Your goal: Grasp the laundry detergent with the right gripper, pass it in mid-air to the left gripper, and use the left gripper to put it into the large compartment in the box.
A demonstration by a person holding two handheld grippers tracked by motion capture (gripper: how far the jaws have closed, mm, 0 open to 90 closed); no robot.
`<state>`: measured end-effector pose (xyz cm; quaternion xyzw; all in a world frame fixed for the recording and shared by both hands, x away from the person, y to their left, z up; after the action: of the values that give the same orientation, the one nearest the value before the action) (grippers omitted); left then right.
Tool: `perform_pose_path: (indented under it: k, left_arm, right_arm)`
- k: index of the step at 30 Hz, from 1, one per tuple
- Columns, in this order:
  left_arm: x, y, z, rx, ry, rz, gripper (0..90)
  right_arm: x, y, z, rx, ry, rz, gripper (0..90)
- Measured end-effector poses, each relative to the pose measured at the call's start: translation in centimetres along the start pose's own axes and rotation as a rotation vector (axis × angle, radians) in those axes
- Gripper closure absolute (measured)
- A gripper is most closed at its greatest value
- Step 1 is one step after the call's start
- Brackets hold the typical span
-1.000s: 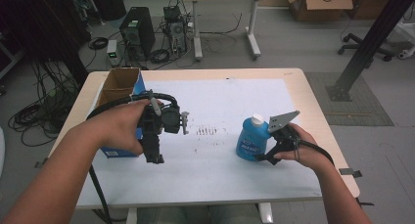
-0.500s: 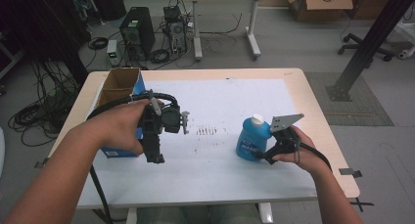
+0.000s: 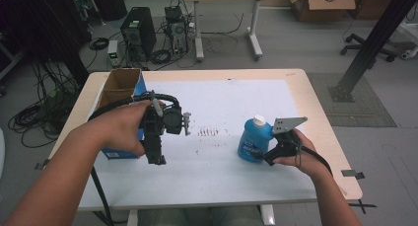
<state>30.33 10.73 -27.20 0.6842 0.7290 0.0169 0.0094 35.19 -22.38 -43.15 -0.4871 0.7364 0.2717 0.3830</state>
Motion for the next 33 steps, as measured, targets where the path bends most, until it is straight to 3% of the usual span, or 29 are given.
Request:
perform_pose_path:
  k: [12,33]
  left_arm:
    - [-0.07,0.03,0.09,0.001,-0.002,0.002,0.3]
    - [0.16,0.19,0.28,-0.001,-0.003,0.002,0.3]
  right_arm:
    - [0.1,0.25,0.31,0.014,-0.019,0.001,15.8]
    - [0.32,0.41,0.34,0.03,-0.036,-0.009,25.7]
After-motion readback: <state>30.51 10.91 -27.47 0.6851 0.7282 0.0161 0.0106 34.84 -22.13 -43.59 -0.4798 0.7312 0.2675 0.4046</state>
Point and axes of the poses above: each handheld gripper's, and its own axes: z roughly forward along the jaws, x roughly out of its underside, y roughly to its left, the point moved 2 cm from there along z, roughly forward along the jaws, and after that the axes turned 1 degree about -z, right-handed, at the moved point
